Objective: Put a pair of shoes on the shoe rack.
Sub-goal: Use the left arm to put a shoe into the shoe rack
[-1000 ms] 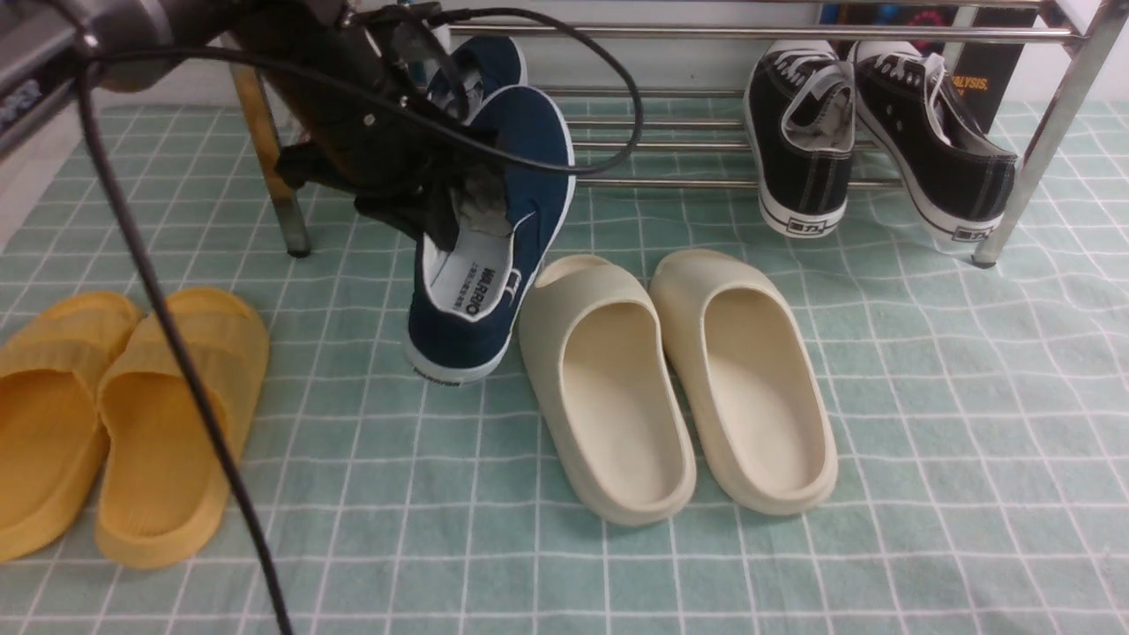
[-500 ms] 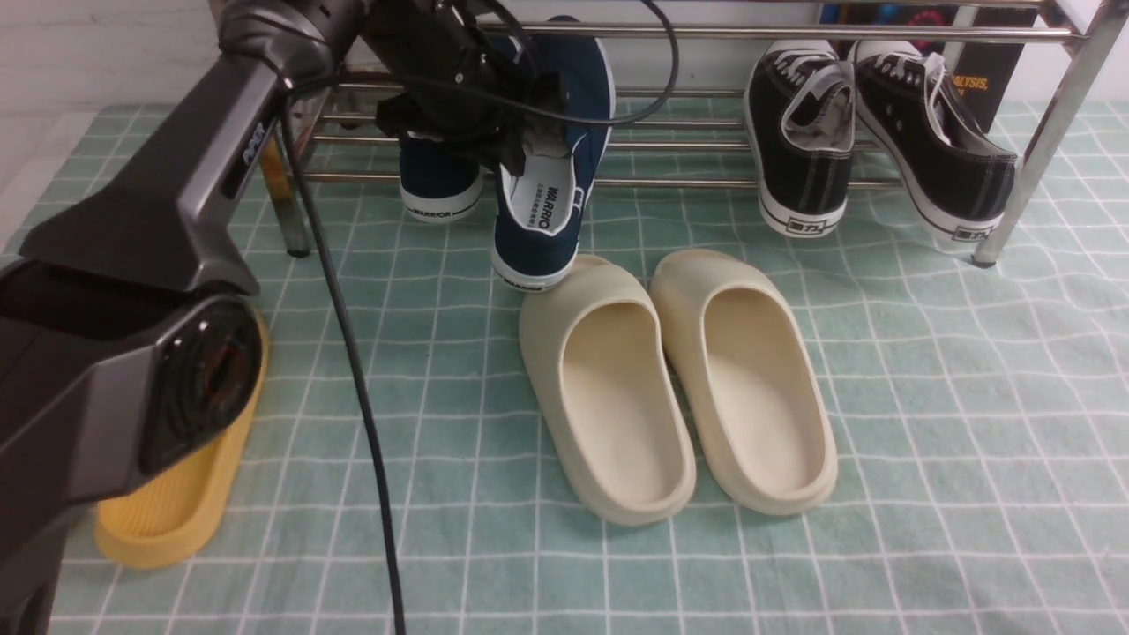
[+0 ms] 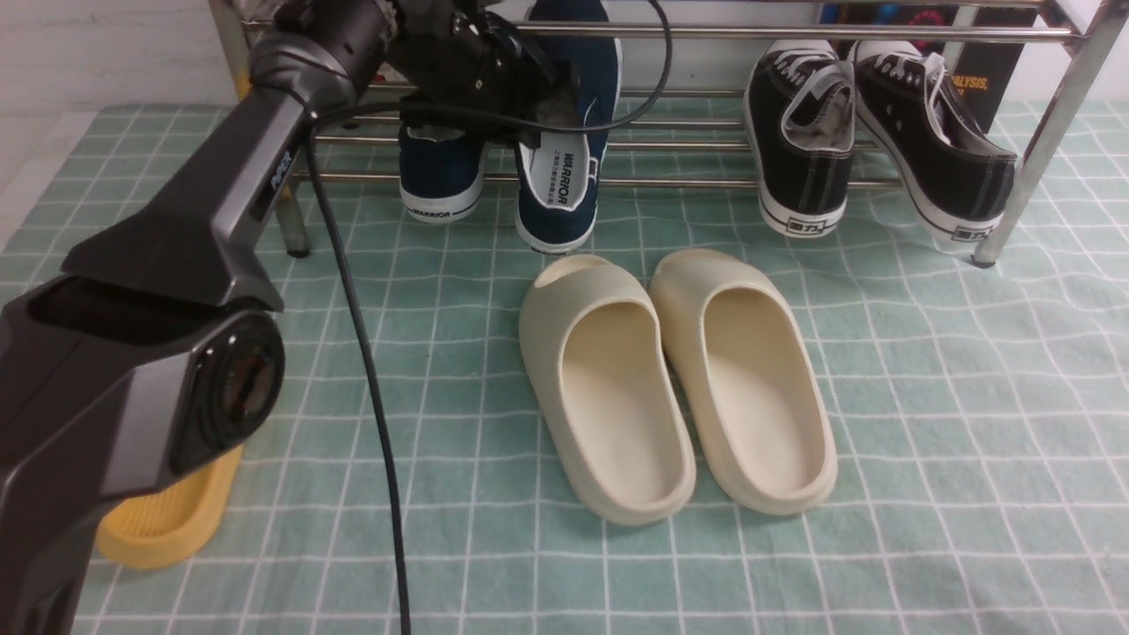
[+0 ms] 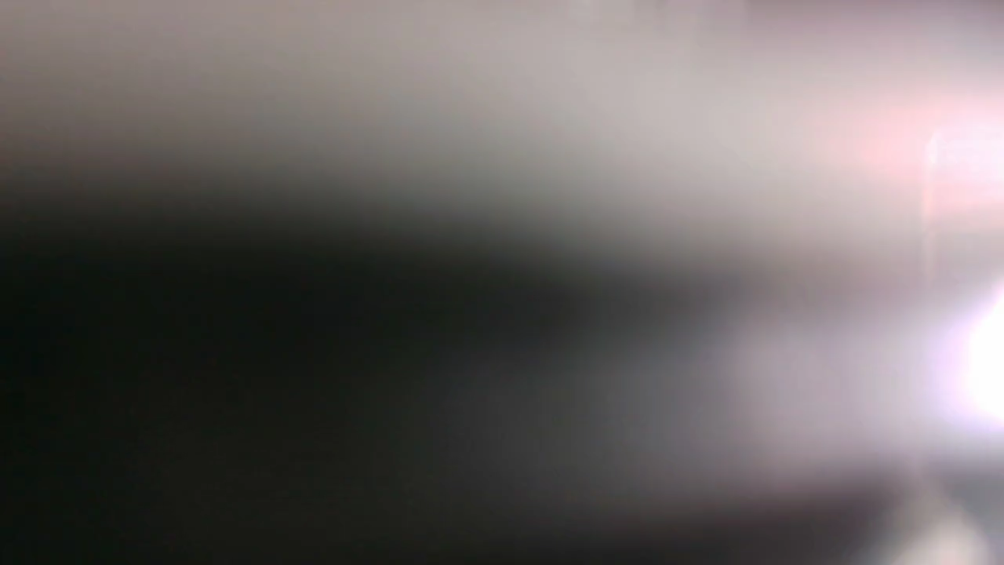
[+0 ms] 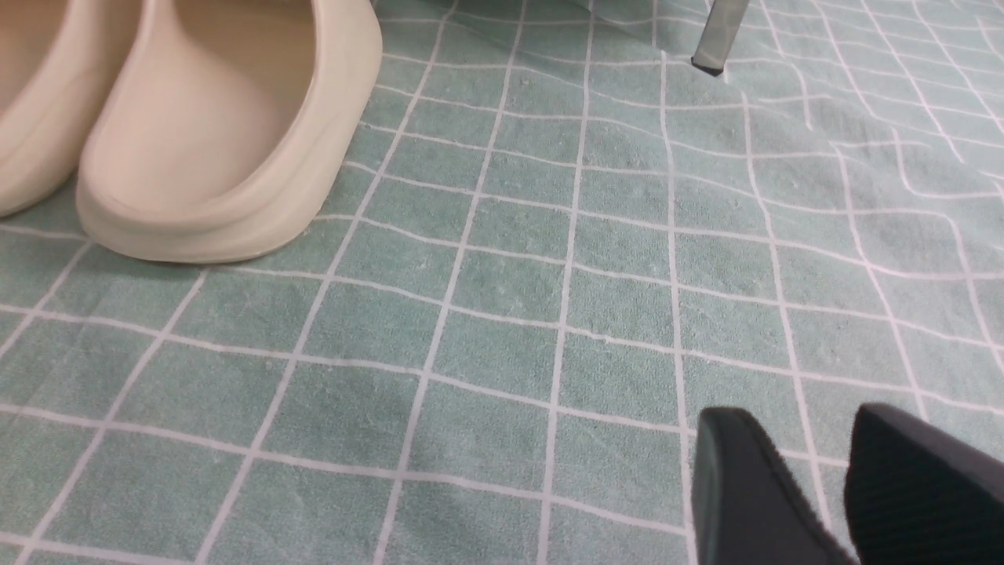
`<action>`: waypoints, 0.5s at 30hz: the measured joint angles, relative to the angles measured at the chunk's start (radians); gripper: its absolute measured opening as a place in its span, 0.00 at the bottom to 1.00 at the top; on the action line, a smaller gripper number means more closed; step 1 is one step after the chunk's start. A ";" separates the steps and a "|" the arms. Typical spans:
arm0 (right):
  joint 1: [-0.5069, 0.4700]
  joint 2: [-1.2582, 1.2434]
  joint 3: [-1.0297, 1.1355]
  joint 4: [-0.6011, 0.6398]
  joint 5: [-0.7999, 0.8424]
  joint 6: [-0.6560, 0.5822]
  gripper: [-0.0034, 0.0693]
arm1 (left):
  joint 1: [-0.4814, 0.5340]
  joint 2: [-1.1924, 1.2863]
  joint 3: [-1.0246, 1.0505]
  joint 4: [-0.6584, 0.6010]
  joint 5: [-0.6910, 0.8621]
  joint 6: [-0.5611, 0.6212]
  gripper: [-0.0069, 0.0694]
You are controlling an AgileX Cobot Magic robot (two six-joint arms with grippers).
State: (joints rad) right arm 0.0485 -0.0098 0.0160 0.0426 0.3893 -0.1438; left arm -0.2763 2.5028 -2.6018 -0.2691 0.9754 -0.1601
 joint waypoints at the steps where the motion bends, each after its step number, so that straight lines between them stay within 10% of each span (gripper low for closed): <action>1: 0.000 0.000 0.000 0.000 0.000 0.000 0.38 | 0.000 0.003 0.000 0.002 -0.017 0.000 0.09; 11: 0.000 0.000 0.000 0.000 0.000 0.000 0.38 | 0.001 0.041 -0.002 -0.006 -0.131 0.003 0.12; 15: 0.000 0.000 0.000 0.000 0.000 0.000 0.38 | 0.001 0.055 -0.004 -0.007 -0.181 -0.025 0.27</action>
State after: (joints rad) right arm 0.0485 -0.0098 0.0160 0.0426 0.3893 -0.1438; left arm -0.2754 2.5577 -2.6053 -0.2765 0.7944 -0.1850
